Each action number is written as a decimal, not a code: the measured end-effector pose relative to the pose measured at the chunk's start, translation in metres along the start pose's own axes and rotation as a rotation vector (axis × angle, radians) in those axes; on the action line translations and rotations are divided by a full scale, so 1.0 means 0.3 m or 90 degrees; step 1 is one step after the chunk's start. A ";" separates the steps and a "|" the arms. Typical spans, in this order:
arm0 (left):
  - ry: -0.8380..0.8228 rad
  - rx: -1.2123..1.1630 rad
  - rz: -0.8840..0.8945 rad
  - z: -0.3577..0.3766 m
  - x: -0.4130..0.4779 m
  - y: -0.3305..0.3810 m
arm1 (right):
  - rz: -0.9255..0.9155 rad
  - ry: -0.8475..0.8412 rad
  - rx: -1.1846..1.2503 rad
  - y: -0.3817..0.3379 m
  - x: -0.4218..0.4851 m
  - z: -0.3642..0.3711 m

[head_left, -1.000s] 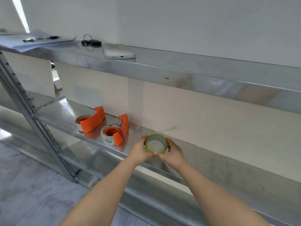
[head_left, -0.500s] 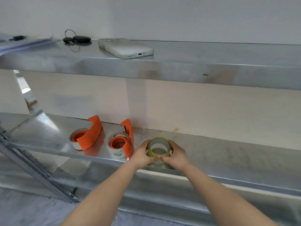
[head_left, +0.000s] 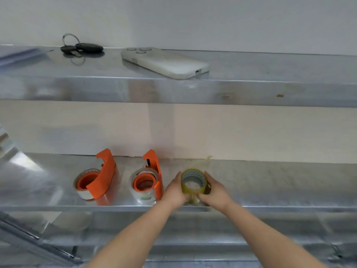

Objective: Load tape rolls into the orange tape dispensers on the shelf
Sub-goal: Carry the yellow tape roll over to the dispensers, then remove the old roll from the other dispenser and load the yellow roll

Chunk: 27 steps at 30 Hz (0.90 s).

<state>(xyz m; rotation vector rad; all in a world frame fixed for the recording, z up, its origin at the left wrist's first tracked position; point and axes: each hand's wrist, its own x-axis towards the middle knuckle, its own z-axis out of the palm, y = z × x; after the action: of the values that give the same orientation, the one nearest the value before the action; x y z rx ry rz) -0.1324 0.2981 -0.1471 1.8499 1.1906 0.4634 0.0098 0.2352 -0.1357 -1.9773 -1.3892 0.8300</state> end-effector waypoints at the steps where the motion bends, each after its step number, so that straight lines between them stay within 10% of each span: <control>1: -0.006 0.001 -0.002 0.005 -0.003 -0.001 | 0.005 0.007 0.005 0.001 -0.002 0.002; 9: 0.163 0.023 0.137 -0.249 -0.043 0.042 | -0.078 0.100 0.105 -0.200 0.063 0.058; 16: 0.351 0.008 -0.074 -0.748 -0.132 -0.271 | -0.157 -0.066 0.121 -0.499 0.150 0.318; 27: 0.073 0.015 -0.186 -0.871 -0.248 -0.590 | -0.116 -0.230 0.172 -0.709 0.144 0.705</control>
<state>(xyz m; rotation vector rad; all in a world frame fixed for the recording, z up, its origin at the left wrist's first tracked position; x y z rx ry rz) -0.4446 0.3847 -0.1360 1.6512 1.5222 0.3956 -0.2654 0.3603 -0.1180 -1.5223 -1.5343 1.2600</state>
